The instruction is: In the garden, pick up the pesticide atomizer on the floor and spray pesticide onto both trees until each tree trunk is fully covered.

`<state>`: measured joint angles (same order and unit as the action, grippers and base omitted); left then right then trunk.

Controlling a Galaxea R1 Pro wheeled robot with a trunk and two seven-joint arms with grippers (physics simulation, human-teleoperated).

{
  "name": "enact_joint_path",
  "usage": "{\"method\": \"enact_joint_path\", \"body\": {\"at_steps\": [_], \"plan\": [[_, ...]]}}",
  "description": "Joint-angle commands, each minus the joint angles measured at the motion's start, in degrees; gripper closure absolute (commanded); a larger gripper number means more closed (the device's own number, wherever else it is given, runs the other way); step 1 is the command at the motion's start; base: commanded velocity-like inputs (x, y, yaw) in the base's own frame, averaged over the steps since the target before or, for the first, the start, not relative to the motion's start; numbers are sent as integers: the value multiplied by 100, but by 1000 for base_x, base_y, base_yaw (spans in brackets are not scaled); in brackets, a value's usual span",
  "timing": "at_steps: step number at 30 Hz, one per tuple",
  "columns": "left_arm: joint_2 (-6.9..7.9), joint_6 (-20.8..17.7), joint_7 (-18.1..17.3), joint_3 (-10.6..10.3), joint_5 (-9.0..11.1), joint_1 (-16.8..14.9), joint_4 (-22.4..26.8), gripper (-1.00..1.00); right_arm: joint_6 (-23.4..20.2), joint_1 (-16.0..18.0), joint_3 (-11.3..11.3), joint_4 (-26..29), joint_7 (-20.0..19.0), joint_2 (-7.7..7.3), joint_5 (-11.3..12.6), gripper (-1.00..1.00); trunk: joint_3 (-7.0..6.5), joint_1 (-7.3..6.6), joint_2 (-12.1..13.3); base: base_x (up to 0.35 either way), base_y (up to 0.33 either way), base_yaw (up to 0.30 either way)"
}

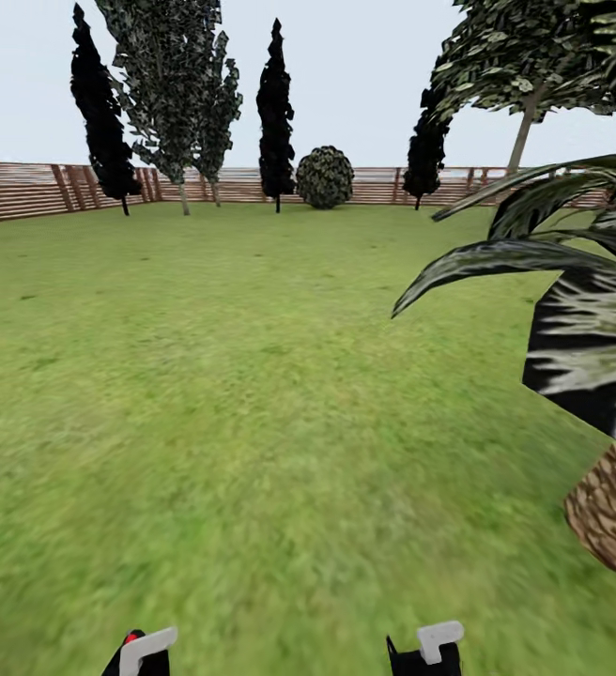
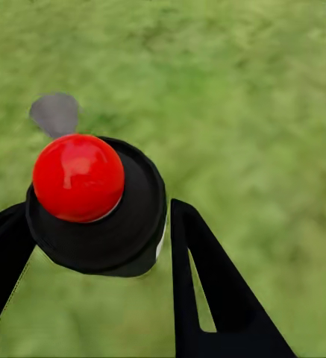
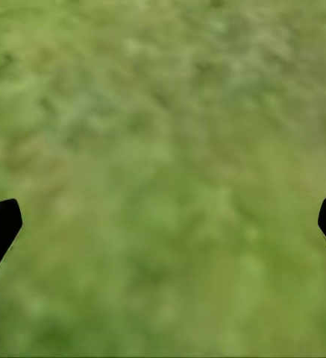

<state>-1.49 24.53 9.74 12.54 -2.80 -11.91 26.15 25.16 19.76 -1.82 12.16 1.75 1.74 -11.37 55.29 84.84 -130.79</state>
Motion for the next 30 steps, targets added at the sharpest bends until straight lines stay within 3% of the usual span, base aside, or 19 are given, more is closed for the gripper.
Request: {"method": "enact_joint_path", "body": {"at_steps": [1,16,30], "plan": [[-4,17,11,21,-31,-5,-4,100,15,2,-20,-3,18,1,-50,-100,-1,2,-2,336,15,217],[0,16,11,21,-28,-5,-4,100,15,2,-22,-3,18,1,-50,-100,-90,2,-2,339,2,214],[-2,17,11,21,-28,-5,-4,100,14,2,-28,-3,18,-42,-50,-100,-97,2,-2,339,0,18]]}}
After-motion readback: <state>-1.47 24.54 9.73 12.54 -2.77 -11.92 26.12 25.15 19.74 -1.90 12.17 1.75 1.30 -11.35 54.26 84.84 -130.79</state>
